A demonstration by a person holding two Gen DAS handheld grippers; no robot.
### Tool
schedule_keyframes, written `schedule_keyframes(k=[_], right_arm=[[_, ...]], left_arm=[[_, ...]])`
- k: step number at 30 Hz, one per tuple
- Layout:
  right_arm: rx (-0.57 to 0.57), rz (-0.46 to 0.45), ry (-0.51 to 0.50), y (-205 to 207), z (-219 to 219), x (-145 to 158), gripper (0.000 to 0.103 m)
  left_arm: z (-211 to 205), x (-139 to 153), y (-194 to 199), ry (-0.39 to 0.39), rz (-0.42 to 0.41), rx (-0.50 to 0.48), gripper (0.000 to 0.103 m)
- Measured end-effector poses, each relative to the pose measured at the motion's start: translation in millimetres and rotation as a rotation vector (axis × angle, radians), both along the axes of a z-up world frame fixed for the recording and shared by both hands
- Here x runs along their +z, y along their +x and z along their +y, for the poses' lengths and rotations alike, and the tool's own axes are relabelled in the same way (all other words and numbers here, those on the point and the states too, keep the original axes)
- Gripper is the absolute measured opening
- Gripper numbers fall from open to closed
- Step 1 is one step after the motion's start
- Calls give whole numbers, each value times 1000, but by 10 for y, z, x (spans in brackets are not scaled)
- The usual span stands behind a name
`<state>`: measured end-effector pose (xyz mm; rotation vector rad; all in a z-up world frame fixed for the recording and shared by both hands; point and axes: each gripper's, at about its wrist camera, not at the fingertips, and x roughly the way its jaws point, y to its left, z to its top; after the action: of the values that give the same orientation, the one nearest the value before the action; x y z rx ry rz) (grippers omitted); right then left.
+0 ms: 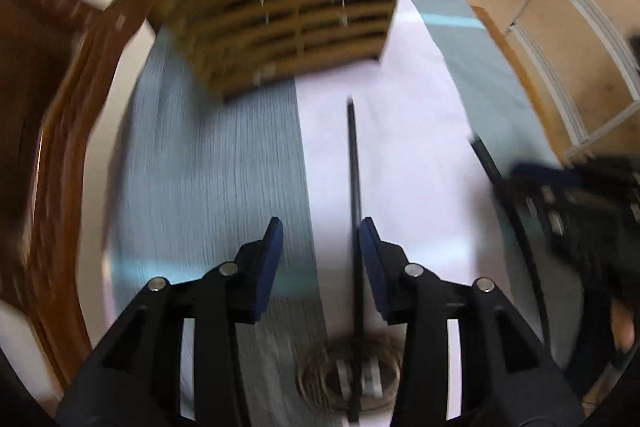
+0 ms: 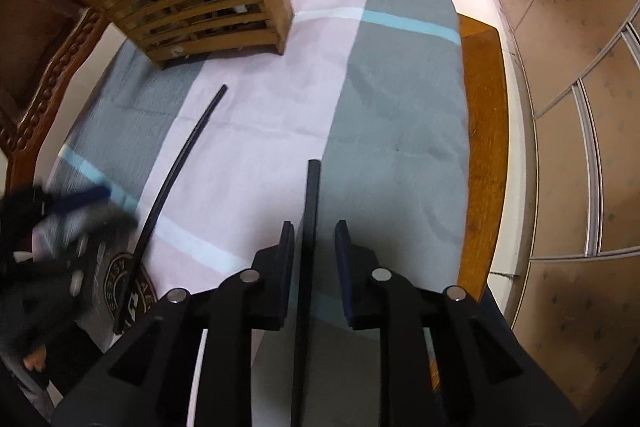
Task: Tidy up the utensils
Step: 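Close the left tool on one chopstick while the right tool grasps the other, then lift both chopsticks and lower them into the wooden caddy with both tools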
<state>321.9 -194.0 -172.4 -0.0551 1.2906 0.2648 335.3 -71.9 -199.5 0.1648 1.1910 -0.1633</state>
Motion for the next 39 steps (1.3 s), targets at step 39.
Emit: schedule_keyframes(k=[39], right_arm=[[-45,-296,60,-294,-56,1385,7]], left_arm=[[371,1782,-675,-97,-380,27,5]])
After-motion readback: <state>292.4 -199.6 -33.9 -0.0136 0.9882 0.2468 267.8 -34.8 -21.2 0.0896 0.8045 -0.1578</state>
